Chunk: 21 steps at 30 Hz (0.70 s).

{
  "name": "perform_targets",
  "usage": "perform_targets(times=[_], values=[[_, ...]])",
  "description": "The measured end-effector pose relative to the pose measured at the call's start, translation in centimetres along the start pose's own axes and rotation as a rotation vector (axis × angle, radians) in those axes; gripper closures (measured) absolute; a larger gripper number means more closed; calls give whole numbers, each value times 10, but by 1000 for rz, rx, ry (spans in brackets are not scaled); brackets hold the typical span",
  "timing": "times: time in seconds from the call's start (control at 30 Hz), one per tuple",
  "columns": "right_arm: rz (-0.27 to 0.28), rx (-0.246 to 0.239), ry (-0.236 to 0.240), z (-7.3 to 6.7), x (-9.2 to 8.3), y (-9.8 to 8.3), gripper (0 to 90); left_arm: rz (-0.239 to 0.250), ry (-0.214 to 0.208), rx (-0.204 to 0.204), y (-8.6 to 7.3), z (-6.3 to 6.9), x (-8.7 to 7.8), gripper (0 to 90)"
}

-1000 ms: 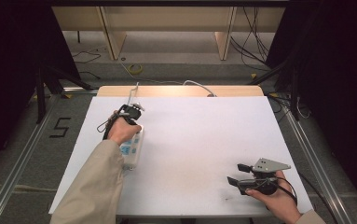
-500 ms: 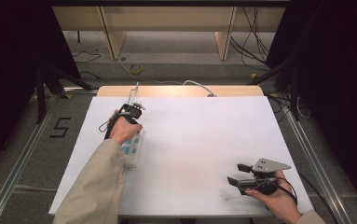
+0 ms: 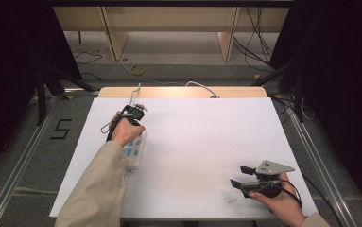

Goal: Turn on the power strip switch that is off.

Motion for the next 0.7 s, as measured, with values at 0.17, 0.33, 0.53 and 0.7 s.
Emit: perform_targets(times=[0.17, 0.33, 0.53, 0.7], values=[[-1, 0, 0, 0, 0, 0, 319, 0, 5, -4, 0, 1, 1, 898], [-3, -3, 3, 0, 0, 0, 319, -8, 16, 12, 1, 2, 1, 898], [-4, -2, 3, -1, 0, 0, 318, -7, 13, 2, 1, 2, 2, 898], [-4, -1, 4, -1, 0, 0, 318, -9, 13, 0, 1, 1, 2, 899]])
Point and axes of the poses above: each handheld gripper's, and its own axes: x roughly forward along the jaws, y roughly out of its top, z roughly to its right, the point moved 4 cm from there along x, roughly forward along the jaws, and after that the axes turned 4 degrees about -x, right-handed, at the moved point
